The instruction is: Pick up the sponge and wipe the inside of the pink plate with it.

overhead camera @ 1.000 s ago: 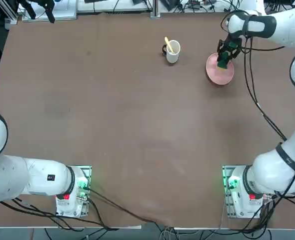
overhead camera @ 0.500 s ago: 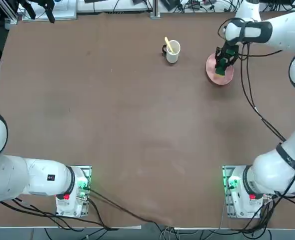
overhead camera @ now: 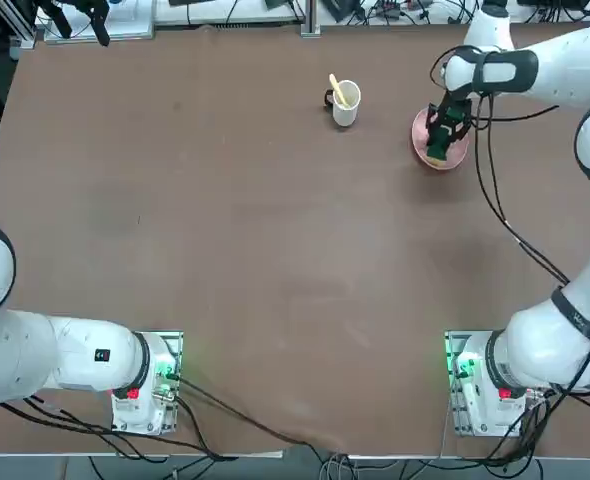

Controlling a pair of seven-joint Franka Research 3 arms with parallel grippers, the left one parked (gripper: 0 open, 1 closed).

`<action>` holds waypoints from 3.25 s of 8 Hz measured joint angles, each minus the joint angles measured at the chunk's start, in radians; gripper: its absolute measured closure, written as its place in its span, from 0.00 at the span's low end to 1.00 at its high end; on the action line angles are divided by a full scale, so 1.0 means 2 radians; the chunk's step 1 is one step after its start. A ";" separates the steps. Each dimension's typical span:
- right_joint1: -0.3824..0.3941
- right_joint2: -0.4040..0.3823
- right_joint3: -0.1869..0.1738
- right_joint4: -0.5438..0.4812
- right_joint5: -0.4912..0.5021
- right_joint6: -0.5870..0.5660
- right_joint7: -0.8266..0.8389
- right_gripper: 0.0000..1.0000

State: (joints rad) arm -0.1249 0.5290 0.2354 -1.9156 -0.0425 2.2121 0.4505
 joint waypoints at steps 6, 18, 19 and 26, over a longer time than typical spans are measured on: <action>-0.010 0.005 -0.005 -0.007 -0.017 0.001 -0.030 0.51; -0.012 0.044 0.001 0.051 -0.023 0.050 -0.035 0.53; 0.003 0.046 0.001 0.056 -0.018 0.054 -0.011 0.53; 0.023 0.023 0.002 0.011 -0.017 0.055 0.042 0.52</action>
State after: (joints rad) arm -0.0787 0.5752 0.2384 -1.8931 -0.0772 2.3229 0.5338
